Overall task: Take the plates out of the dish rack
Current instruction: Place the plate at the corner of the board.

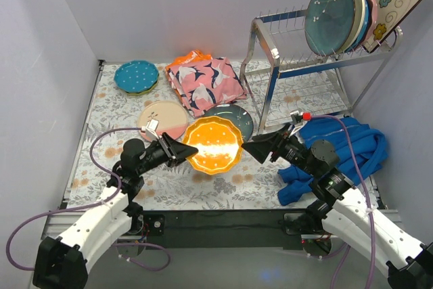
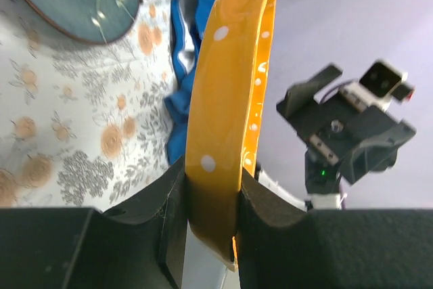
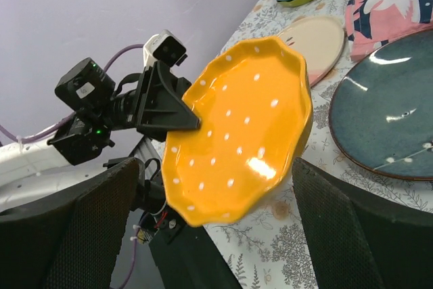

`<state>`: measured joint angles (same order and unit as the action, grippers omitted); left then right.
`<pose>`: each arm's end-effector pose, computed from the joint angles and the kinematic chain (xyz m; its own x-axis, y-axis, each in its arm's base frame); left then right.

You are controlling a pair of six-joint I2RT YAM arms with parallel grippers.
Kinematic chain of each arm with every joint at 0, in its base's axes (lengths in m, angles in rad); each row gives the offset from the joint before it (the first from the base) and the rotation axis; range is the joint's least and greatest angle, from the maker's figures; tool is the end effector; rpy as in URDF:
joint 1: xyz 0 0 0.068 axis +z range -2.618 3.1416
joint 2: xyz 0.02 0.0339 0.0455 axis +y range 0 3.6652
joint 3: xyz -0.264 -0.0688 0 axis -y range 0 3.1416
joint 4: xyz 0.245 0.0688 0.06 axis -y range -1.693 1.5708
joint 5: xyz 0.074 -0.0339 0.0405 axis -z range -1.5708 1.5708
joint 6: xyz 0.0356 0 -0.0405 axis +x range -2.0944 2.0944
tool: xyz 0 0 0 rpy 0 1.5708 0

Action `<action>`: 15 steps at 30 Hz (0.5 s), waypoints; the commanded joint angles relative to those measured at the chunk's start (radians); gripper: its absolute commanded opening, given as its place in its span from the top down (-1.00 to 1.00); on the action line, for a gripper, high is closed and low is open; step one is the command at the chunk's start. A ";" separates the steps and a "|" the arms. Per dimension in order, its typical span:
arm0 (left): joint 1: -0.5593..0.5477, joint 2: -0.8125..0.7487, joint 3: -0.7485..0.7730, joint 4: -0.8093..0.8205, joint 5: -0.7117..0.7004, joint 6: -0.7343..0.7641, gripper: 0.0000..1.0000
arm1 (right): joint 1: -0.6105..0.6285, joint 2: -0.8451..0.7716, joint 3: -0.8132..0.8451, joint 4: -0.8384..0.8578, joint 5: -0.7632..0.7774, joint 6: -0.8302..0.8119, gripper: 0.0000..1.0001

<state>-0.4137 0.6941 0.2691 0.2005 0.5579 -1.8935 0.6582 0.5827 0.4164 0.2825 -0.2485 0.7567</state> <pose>0.1450 -0.0842 0.2128 -0.7070 -0.5683 0.4209 -0.4513 -0.0957 -0.8872 0.1203 0.1041 0.2900 -0.4730 0.4754 -0.7418 -0.6346 0.4002 0.6612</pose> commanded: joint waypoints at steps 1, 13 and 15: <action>0.148 0.066 0.067 0.155 0.132 -0.041 1.00 | -0.003 -0.038 0.029 -0.025 0.026 -0.051 -0.97; 0.528 0.499 0.493 0.105 0.005 0.025 1.00 | -0.002 -0.029 -0.063 -0.011 0.069 -0.160 -0.96; 0.558 0.608 0.567 0.082 -0.035 0.060 1.00 | -0.002 -0.049 -0.083 0.007 0.071 -0.161 -0.95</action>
<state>0.0879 1.1973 0.6514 0.2066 0.5758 -1.8816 0.6563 0.5610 0.3584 0.2401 -0.2050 0.6411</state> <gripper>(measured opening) 0.258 0.980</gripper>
